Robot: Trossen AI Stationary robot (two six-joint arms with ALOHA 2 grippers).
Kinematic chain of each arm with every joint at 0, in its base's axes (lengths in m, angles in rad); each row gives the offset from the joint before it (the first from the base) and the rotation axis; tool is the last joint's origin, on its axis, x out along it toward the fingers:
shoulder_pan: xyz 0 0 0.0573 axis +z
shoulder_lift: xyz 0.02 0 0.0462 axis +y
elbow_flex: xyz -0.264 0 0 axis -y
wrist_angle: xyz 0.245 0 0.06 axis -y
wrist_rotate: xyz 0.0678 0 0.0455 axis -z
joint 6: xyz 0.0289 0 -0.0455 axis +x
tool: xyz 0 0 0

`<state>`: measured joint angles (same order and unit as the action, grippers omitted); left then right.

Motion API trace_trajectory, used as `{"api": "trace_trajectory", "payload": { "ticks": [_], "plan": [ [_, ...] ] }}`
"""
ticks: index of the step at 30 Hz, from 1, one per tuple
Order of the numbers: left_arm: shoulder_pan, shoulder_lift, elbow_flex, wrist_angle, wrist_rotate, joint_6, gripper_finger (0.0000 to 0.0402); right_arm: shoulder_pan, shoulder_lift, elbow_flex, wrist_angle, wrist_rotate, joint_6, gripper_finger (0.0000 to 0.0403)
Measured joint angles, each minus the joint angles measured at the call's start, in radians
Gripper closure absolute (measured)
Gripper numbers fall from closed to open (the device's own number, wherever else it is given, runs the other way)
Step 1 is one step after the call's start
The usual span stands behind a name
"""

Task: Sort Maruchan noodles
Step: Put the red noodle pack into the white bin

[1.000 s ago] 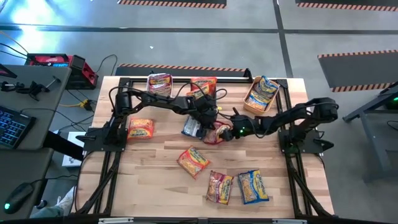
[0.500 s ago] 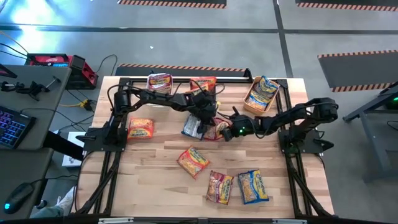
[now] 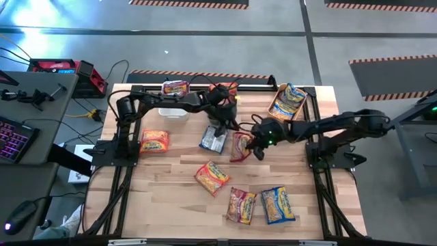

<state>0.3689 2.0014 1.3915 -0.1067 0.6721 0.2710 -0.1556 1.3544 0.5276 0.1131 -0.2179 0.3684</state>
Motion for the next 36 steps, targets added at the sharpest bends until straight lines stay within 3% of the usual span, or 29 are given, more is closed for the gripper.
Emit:
{"api": "trace_trajectory", "payload": {
  "ticks": [4,8,17,31,36],
  "plan": [
    [-0.028,0.001,0.018,0.005,0.018,0.003,0.0318,-0.002,-0.013,0.137,-0.294,0.009,-0.207,0.0400],
    [-0.048,0.001,0.024,0.015,0.019,0.002,0.0264,-0.002,-0.004,0.253,-0.461,0.042,-0.361,0.0399],
    [-0.049,0.001,0.025,0.063,-0.014,-0.031,0.0182,-0.002,0.000,0.376,-0.587,0.049,-0.526,0.0399],
    [-0.081,-0.001,0.025,0.113,-0.001,-0.007,0.0179,-0.002,0.000,0.376,-0.562,0.051,-0.632,0.0399],
    [-0.082,-0.001,0.025,0.111,-0.001,-0.008,0.0227,-0.002,0.000,0.375,-0.558,0.104,-0.630,0.0397]
  ]
}}
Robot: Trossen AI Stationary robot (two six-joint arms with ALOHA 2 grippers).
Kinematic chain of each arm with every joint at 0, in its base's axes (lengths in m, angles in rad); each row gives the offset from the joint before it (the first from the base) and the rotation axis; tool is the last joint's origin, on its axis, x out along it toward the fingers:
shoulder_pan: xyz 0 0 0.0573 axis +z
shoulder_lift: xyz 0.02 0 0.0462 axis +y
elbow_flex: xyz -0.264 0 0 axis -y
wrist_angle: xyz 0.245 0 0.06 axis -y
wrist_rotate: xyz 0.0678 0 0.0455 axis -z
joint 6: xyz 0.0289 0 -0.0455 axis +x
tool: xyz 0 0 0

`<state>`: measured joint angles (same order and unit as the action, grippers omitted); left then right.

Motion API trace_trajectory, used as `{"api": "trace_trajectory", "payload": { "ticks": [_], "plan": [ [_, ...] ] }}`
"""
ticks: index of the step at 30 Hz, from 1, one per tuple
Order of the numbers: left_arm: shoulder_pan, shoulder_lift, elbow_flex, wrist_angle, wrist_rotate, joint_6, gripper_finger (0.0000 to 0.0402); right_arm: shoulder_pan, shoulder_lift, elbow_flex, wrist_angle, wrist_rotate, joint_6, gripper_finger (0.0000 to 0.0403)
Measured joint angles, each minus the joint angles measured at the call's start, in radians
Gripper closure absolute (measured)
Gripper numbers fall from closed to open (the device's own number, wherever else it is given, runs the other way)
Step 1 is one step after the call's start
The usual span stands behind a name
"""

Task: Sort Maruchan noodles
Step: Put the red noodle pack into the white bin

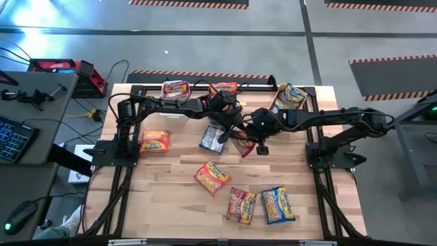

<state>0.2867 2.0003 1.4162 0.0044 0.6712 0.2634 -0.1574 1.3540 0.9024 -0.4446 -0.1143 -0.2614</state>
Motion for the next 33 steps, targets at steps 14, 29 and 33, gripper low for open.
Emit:
{"api": "trace_trajectory", "payload": {
  "ticks": [14,29,33],
  "plan": [
    [0.088,-0.009,0.000,-0.005,-0.010,-0.045,0.0398,0.000,-0.021,0.000,-0.013,0.190,0.051,0.0256],
    [0.144,-0.267,-0.259,0.159,-0.166,-0.001,0.0401,-0.187,-0.174,0.000,0.053,0.108,0.214,0.0210],
    [0.146,-0.408,-0.430,0.310,-0.259,-0.037,0.0401,-0.246,-0.131,0.000,0.189,0.010,0.236,0.0210]
  ]
}}
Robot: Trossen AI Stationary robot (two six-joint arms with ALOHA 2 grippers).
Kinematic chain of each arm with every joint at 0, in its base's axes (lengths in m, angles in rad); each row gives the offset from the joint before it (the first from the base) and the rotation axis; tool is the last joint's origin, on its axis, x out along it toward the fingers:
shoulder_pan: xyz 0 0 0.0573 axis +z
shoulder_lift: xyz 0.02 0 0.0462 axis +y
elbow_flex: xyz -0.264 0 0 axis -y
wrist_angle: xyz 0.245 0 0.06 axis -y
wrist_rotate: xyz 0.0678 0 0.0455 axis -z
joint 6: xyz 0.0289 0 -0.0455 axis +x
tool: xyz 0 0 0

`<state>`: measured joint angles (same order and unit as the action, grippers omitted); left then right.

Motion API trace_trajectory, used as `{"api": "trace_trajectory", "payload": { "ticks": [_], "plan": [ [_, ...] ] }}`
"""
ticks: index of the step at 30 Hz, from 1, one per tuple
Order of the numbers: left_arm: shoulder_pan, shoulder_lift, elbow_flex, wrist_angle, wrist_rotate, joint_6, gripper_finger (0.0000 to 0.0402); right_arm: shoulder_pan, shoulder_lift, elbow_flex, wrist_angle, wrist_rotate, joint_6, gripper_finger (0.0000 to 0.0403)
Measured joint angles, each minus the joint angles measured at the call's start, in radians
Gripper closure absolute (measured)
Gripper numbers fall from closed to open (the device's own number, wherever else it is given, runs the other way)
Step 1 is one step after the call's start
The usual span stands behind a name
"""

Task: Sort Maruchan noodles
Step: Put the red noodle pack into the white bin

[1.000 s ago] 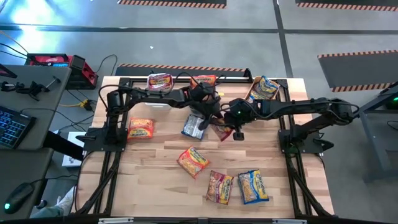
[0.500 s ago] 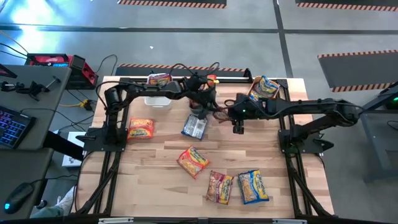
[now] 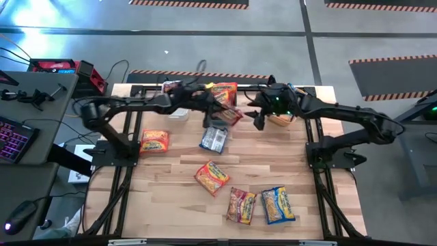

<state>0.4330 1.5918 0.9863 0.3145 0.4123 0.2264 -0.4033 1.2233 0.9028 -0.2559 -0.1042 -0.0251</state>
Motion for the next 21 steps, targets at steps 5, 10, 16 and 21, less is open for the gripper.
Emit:
{"api": "trace_trajectory", "payload": {
  "ticks": [5,10,16,21],
  "plan": [
    [0.007,-0.162,-0.165,0.120,-0.109,-0.034,0.0401,-0.018,0.089,0.000,0.207,-0.152,0.003,0.0210],
    [0.028,-0.289,-0.244,0.150,-0.171,-0.044,0.0401,-0.017,0.192,0.000,0.387,-0.192,0.001,0.0210],
    [0.046,-0.358,-0.262,0.158,-0.177,-0.106,0.0401,-0.017,0.276,0.000,0.545,-0.192,-0.007,0.0210],
    [0.045,-0.371,-0.262,0.167,-0.216,-0.156,0.0401,-0.002,0.303,-0.001,0.665,-0.191,-0.039,0.0210]
  ]
}}
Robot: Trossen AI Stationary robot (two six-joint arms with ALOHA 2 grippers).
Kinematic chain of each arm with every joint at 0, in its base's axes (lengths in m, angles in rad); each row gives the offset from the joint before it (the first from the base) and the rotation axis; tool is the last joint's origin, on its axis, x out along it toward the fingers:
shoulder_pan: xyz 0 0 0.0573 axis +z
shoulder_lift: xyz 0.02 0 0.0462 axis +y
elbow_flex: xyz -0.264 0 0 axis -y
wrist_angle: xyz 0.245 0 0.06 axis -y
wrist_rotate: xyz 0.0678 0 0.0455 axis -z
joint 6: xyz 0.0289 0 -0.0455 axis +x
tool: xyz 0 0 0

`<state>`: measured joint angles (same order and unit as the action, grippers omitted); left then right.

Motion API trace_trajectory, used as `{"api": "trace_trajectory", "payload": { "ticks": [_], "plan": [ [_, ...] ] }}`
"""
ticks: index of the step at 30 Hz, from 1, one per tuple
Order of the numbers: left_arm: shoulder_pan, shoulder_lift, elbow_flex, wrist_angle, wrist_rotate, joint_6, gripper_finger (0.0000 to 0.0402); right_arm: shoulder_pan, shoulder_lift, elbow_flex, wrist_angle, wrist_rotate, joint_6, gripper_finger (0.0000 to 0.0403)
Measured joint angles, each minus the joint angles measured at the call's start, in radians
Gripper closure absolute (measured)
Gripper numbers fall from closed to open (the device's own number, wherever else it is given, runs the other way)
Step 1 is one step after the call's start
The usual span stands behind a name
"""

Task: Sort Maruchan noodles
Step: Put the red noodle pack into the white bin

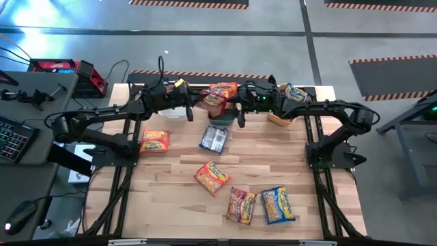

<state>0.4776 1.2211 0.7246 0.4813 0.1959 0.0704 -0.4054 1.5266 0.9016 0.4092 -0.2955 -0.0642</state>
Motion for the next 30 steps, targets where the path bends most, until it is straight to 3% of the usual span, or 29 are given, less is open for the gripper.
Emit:
{"api": "trace_trajectory", "payload": {
  "ticks": [13,20,30],
  "plan": [
    [-0.021,0.001,0.000,0.066,-0.052,-0.041,0.0401,0.027,0.001,0.000,0.142,0.026,0.000,0.0218],
    [-0.023,0.001,0.000,0.064,-0.051,-0.032,0.0401,0.024,0.001,0.000,0.156,0.116,0.022,0.0289],
    [-0.022,0.002,0.000,0.062,-0.049,-0.019,0.0401,0.014,0.001,0.000,0.096,0.120,0.031,0.0397]
  ]
}}
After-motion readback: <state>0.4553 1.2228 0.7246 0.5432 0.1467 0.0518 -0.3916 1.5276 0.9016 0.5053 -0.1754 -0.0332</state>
